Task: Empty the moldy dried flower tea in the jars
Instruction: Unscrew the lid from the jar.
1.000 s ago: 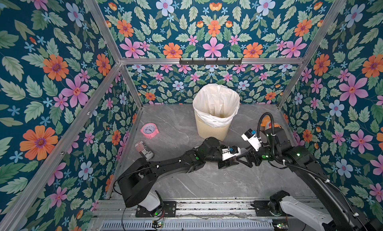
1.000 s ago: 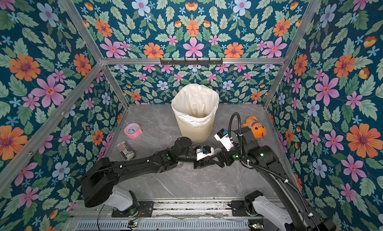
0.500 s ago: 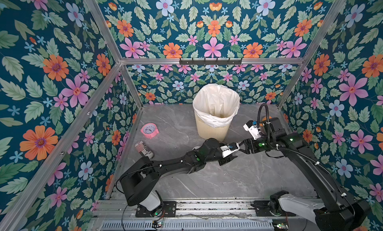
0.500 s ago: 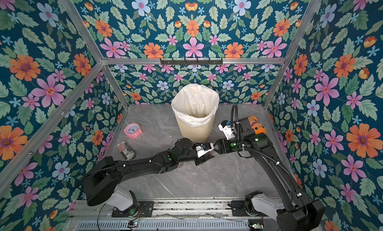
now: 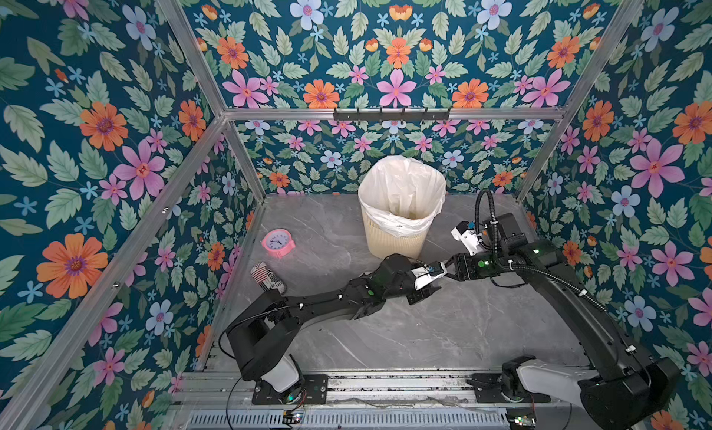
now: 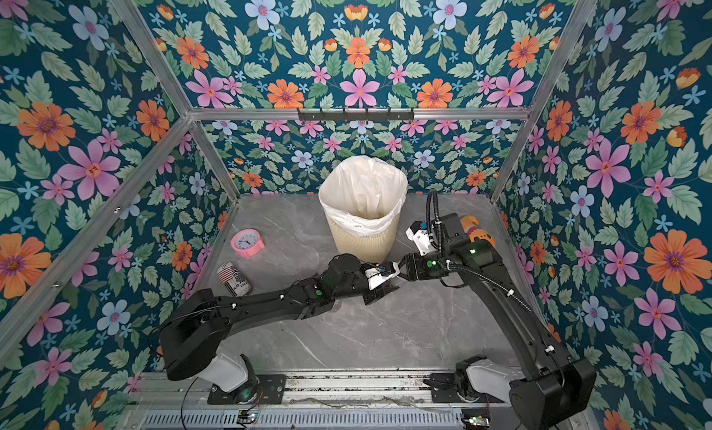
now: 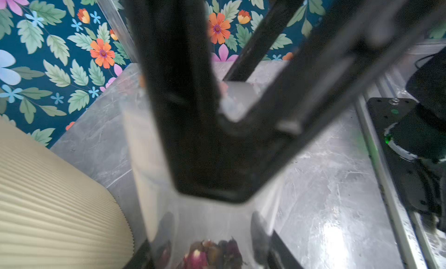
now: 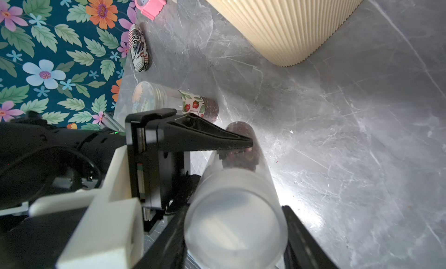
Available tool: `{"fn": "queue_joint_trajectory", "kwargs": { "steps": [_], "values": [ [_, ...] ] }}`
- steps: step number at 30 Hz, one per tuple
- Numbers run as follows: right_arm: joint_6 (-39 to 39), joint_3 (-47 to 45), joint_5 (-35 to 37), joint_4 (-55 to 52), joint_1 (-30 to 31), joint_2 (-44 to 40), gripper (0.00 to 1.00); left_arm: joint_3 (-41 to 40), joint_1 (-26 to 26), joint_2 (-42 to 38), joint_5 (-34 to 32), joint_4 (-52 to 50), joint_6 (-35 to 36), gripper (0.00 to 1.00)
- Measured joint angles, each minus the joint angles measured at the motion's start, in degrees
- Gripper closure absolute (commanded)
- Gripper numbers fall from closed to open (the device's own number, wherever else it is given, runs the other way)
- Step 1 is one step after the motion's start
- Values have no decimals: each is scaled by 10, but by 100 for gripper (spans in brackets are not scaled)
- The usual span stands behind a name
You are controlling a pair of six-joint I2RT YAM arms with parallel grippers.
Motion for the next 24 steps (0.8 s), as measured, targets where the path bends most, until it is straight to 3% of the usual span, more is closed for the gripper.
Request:
{"fn": "queue_joint_trajectory", "kwargs": {
  "steps": [9,15,19,24],
  "values": [
    [-129,-63,-41,5,3,-92,51,2,0,-32,100,-59,10,48],
    [-220,-112,-59,27,10,-165,40,6,-1,-38,162,-82,16,48],
    [-225,-100,-57,34,12,-165,25,8,0,-38,167,-82,20,48],
    [-187,-44,-42,8,12,-96,25,-11,3,-36,138,-45,9,48]
  ]
}}
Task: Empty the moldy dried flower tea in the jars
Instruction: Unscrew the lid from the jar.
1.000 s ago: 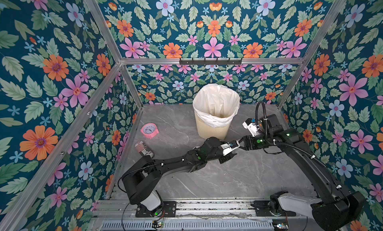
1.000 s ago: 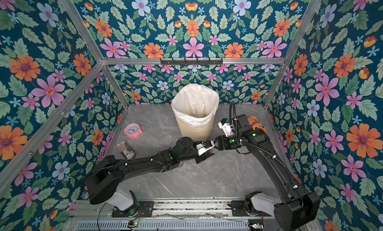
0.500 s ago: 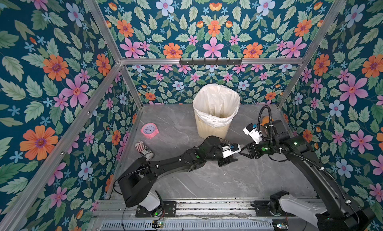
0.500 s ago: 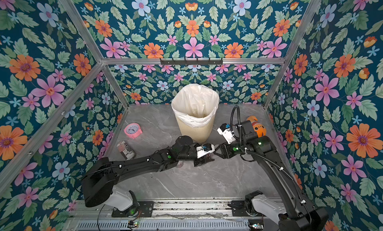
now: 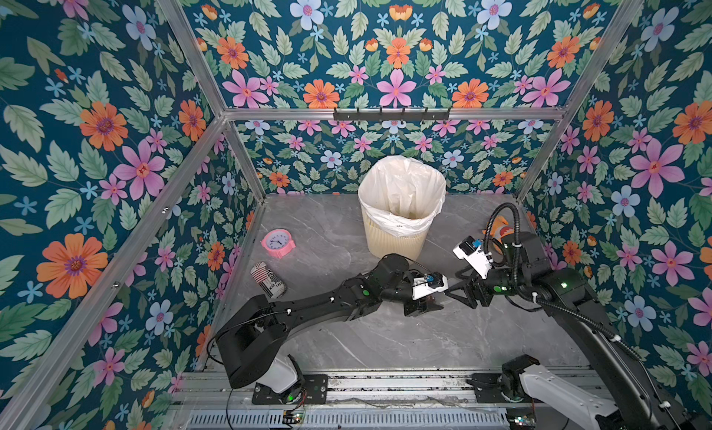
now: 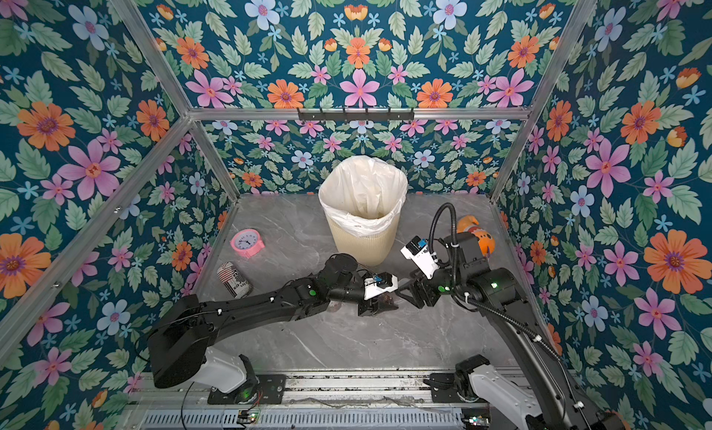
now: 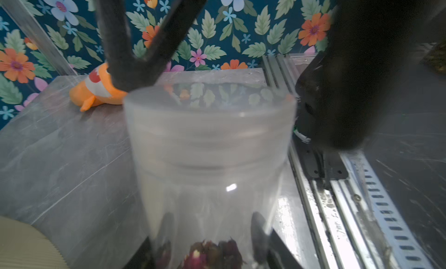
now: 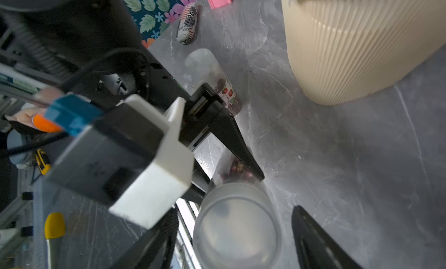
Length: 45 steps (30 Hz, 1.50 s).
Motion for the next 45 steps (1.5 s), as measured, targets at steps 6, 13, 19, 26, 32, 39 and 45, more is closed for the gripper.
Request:
{"fn": "queue_joint_trajectory", "kwargs": {
  "steps": [6,13,19,26,32,39,45],
  "values": [
    [71,41,27,-25,-5,59,26,-15,-3,7,-53,47,-28,47],
    [144,93,45,-42,-5,120,33,-19,-2,16,-123,65,-34,48],
    [182,107,62,-60,-5,149,33,-18,-3,17,-170,65,-42,48],
    [196,104,55,-60,2,152,42,-17,-3,19,-192,63,-44,48],
    [172,88,40,-64,2,132,44,-17,-3,7,-171,47,-44,48],
    [115,74,25,-80,2,100,40,-21,-3,-24,-129,27,-44,48],
    [87,62,29,-102,-1,86,40,-22,-2,-34,-110,24,-44,48]
  ]
}}
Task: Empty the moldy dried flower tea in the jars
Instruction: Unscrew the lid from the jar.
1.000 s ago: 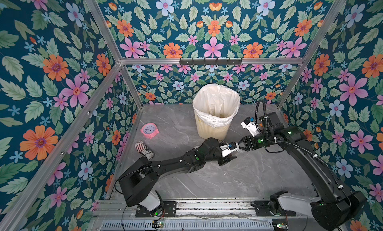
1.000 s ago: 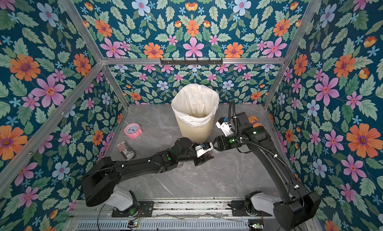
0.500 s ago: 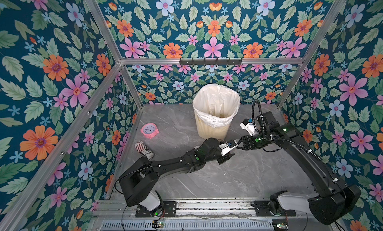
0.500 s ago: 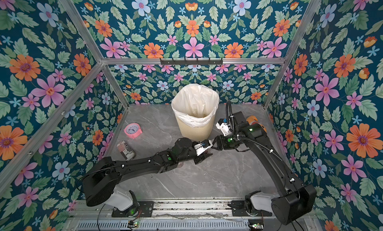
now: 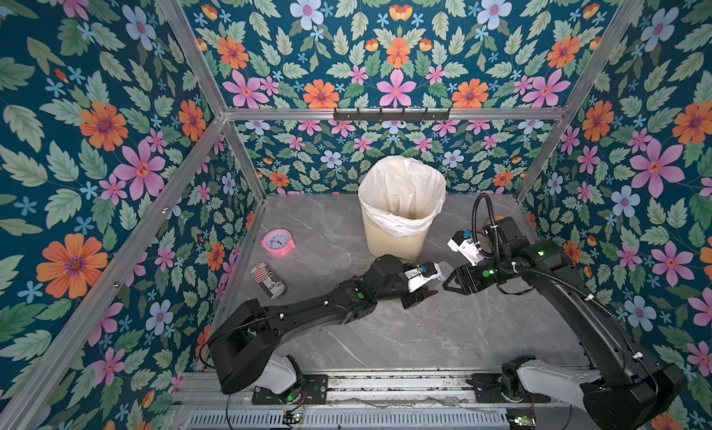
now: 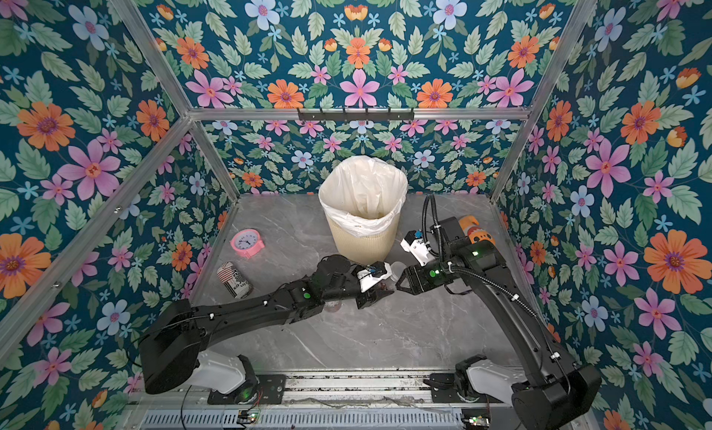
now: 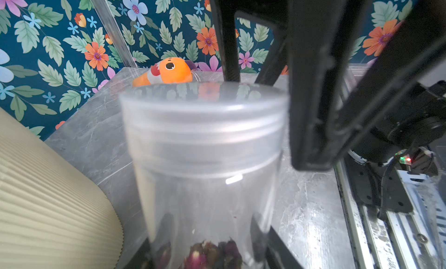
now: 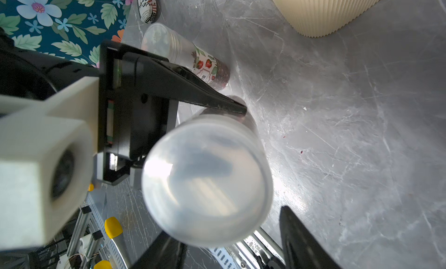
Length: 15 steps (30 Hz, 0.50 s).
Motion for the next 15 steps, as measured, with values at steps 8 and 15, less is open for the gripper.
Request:
{"fn": "queue_joint_trajectory", "kwargs": {
  "steps": [8,15],
  "values": [
    [-30,-8,-1,1,-1,-40,29,8,0,7,35,-14,20,48],
    [19,20,-19,26,-1,2,30,9,0,22,21,-13,21,48]
  ]
}}
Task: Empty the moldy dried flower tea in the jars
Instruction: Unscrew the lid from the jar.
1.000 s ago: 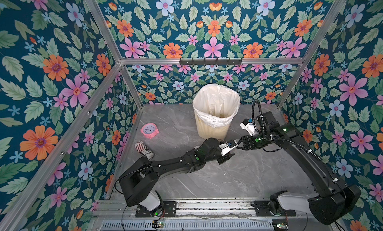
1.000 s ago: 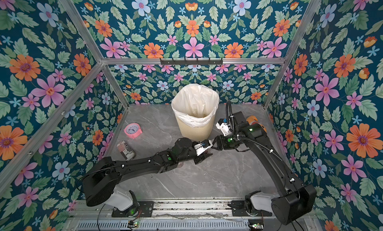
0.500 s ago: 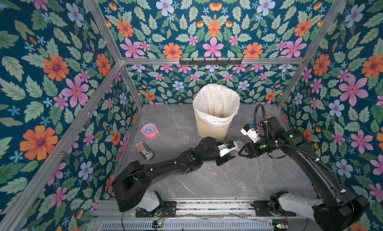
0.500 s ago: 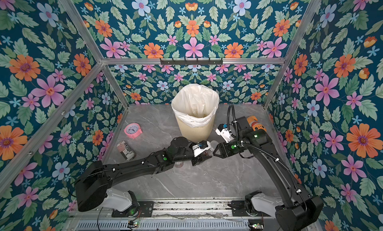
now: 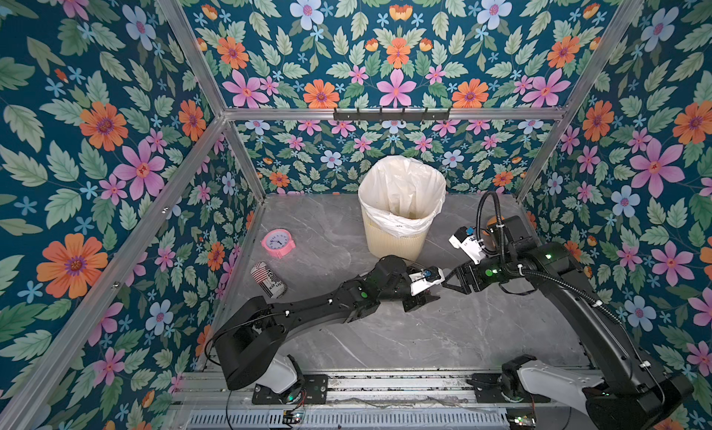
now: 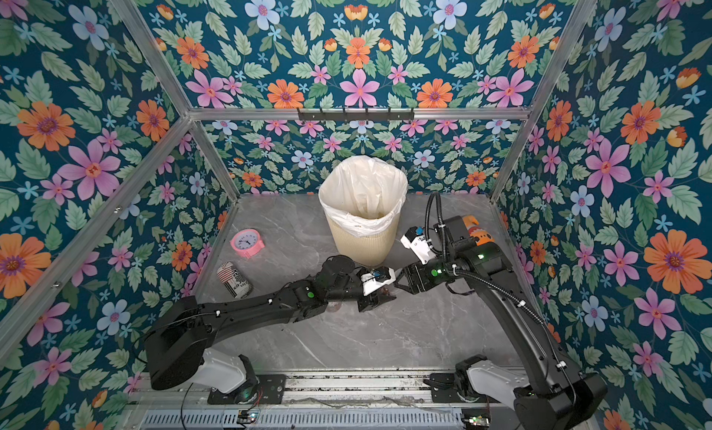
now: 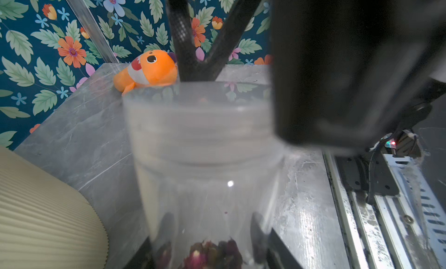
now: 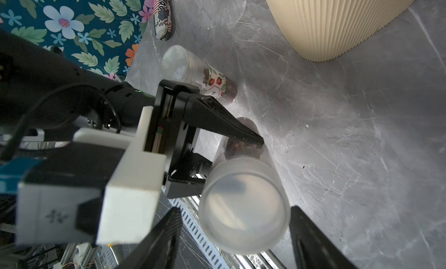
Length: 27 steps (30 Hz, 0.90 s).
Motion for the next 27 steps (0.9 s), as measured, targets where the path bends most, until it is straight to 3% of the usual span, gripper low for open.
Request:
{"fn": "queue_joint_trajectory", "kwargs": {
  "steps": [13,27],
  "values": [
    [23,18,-13,12,0,39,47,-14,2,-12,-11,10,-2,48],
    [-107,-64,-15,30,22,-58,47,29,13,-14,108,-111,32,48]
  ]
}}
